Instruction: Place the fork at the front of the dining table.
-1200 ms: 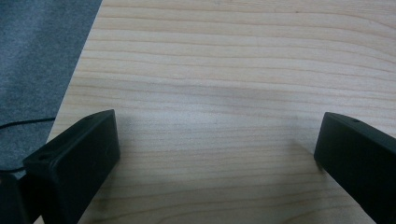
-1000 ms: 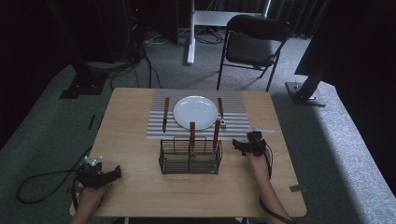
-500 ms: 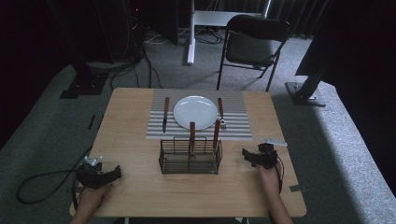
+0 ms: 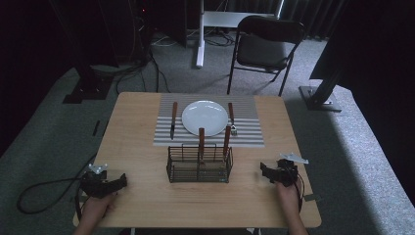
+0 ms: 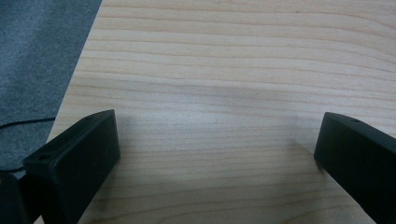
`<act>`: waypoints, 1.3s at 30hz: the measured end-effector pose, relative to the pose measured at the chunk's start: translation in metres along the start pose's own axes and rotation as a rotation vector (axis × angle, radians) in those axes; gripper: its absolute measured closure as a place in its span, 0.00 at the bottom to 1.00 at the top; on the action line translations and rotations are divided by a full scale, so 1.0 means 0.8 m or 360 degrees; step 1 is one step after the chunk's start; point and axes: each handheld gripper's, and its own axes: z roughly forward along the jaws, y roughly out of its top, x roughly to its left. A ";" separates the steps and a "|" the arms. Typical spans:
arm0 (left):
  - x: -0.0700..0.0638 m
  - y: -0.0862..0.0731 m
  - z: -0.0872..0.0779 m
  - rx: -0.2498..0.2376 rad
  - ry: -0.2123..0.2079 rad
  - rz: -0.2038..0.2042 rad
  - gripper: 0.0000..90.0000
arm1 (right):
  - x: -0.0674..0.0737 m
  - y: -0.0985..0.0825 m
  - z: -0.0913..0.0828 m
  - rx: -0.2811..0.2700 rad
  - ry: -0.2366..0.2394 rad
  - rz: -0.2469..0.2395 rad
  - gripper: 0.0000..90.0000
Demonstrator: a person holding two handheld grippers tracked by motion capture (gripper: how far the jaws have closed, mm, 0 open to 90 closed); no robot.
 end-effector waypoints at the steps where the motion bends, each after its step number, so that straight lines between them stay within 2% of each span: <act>1: 0.000 0.000 0.000 0.0000 0.0000 0.0000 0.00 | 0.000 -0.002 -0.001 0.0005 -0.0005 -0.0009 0.14; 2: 0.000 0.000 0.000 0.0000 0.0000 0.0001 0.00 | 0.000 -0.007 -0.006 -0.0012 -0.0035 -0.0024 0.14; 5: 0.000 0.000 0.000 0.0000 0.0000 0.0001 0.00 | -0.001 -0.012 -0.008 -0.0009 -0.0050 -0.0032 0.14; 6: 0.000 0.000 0.000 0.0000 0.0000 0.0001 0.00 | -0.001 -0.018 -0.011 -0.0011 -0.0088 -0.0032 0.14; 9: 0.000 0.000 0.000 -0.0002 0.0000 -0.0002 0.00 | -0.002 -0.024 -0.015 -0.0005 -0.0104 -0.0035 0.14; 10: 0.000 0.000 0.000 0.0000 -0.0001 -0.0001 0.00 | -0.003 -0.030 -0.019 -0.0009 -0.0142 -0.0030 0.14; 12: 0.000 0.000 0.000 0.0000 -0.0001 -0.0001 0.00 | -0.004 -0.032 -0.022 -0.0011 -0.0141 -0.0021 0.14; 17: 0.000 0.000 0.000 0.0000 0.0000 -0.0002 0.00 | -0.009 -0.044 -0.033 -0.0009 -0.0199 -0.0032 0.14; 21: 0.000 0.000 0.000 -0.0001 0.0000 -0.0001 0.00 | -0.011 -0.046 -0.035 -0.0013 -0.0204 -0.0030 0.14; 22: 0.000 0.000 0.000 0.0000 0.0000 -0.0002 0.00 | -0.015 -0.051 -0.040 -0.0017 -0.0237 -0.0014 0.14; 25: 0.000 0.000 0.000 0.0000 0.0000 -0.0002 0.00 | -0.018 -0.053 -0.044 -0.0018 -0.0250 0.0024 0.14; 26: 0.000 0.000 0.000 0.0000 0.0000 -0.0001 0.00 | -0.019 -0.056 -0.049 -0.0042 -0.0288 0.0046 0.15; 34: 0.000 0.000 0.000 -0.0001 0.0000 -0.0002 0.00 | -0.029 -0.064 -0.056 -0.0032 -0.0278 0.0049 0.15; 37: 0.000 0.000 0.000 0.0000 -0.0001 -0.0002 0.00 | -0.031 -0.065 -0.056 -0.0006 -0.0270 0.0032 0.15; 39: 0.000 0.000 0.000 0.0000 -0.0001 -0.0002 0.00 | -0.032 -0.065 -0.055 0.0033 -0.0259 -0.0005 0.16</act>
